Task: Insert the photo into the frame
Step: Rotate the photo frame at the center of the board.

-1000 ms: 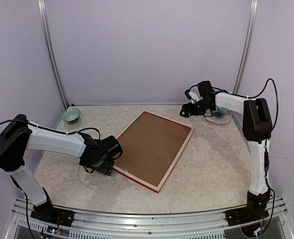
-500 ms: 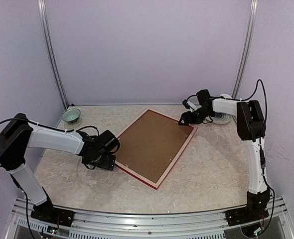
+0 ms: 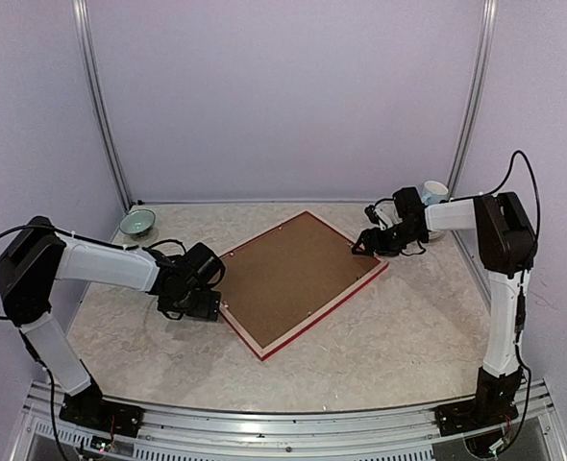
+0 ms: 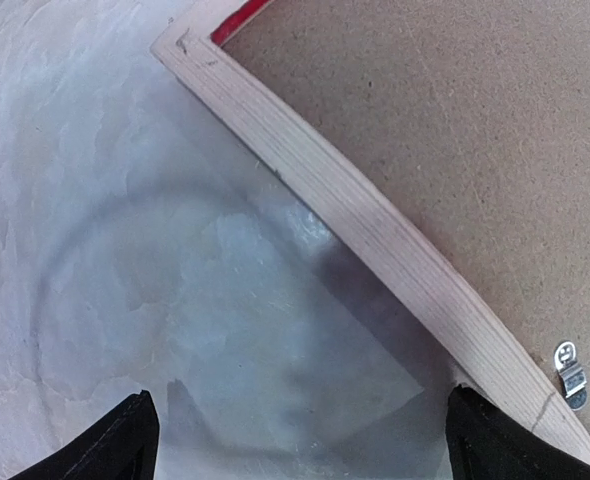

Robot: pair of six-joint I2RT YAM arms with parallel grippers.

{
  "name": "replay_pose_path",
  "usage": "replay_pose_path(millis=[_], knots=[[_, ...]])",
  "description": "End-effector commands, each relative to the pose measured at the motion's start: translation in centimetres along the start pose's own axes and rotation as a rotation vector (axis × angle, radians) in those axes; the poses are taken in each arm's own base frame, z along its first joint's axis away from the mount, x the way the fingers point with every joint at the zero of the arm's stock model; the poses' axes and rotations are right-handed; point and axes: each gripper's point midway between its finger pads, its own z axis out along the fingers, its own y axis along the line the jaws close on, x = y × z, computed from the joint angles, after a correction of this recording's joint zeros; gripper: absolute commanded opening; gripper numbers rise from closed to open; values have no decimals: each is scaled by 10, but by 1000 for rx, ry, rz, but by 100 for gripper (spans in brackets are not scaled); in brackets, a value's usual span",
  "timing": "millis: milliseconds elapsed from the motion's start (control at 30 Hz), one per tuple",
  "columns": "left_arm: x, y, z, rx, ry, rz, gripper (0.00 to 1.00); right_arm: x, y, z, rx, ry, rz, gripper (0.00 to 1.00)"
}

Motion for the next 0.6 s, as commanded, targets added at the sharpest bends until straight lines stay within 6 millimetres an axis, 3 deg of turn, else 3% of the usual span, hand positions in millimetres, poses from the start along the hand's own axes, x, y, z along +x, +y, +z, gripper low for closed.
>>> replay_pose_path(millis=[0, 200, 300, 567], knots=[[-4, -8, 12, 48, 2, -14, 99, 43, 25, -10, -61, 80, 123, 79], [-9, -11, 13, 71, -4, -31, 99, 71, 56, -24, -68, 90, 124, 79], [-12, -9, 11, 71, -10, -37, 99, 96, 75, -25, -50, 125, 94, 79], [-21, 7, 6, 53, -31, -97, 99, 134, 81, -42, 48, 149, 82, 79]])
